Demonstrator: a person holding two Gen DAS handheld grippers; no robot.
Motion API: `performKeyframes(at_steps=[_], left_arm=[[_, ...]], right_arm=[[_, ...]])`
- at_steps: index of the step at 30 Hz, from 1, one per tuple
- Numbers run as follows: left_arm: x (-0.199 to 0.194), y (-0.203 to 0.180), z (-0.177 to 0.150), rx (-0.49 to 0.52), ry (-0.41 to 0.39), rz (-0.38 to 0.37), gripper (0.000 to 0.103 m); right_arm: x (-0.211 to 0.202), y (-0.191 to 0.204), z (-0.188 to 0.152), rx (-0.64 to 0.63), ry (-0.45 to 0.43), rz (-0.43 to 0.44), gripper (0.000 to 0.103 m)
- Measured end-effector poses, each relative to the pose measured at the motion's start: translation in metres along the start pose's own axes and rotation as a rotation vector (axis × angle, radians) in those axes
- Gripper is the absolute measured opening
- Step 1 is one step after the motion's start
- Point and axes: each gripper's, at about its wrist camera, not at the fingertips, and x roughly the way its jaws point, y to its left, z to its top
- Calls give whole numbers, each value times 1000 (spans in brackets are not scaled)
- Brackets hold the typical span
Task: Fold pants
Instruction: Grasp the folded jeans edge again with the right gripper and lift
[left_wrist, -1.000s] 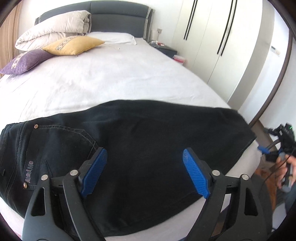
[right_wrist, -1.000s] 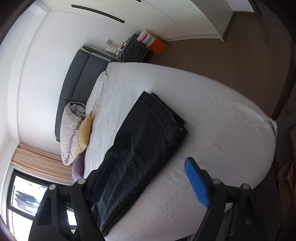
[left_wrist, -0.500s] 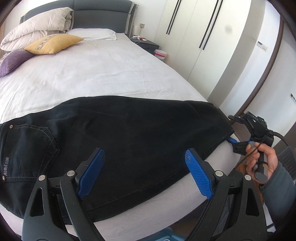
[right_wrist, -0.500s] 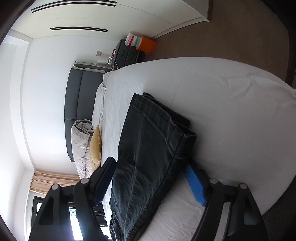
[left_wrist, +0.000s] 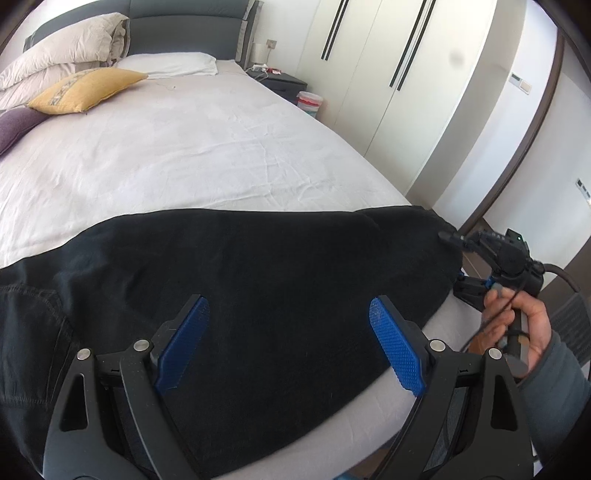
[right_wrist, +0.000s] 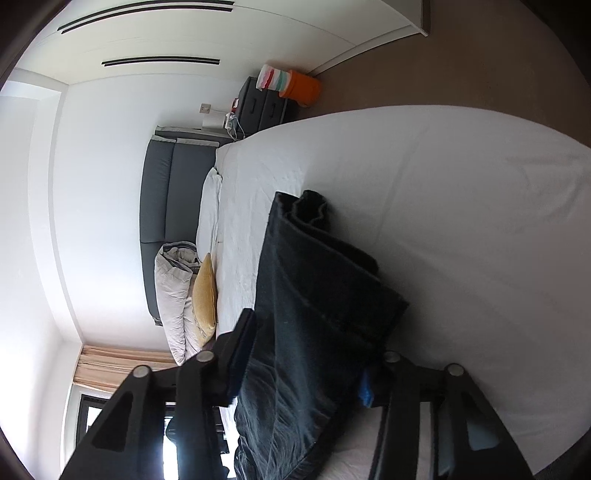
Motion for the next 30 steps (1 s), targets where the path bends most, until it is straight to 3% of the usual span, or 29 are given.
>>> performKeyframes(at_steps=[2, 9, 16, 26, 30], left_arm=[[13, -7, 11, -9, 19, -12, 89], [61, -48, 36, 12, 58, -85, 89], [102, -81, 41, 0, 133, -135, 89], [129, -100, 45, -27, 165, -156, 89], [149, -104, 45, -1, 225, -95, 88]], right_arm=[[3, -2, 3, 14, 7, 1, 29], [-4, -13, -2, 31, -9, 52, 20], [-22, -20, -5, 32, -44, 100, 14], [-21, -5, -3, -63, -61, 101, 9], [-20, -9, -3, -58, -61, 66, 9]])
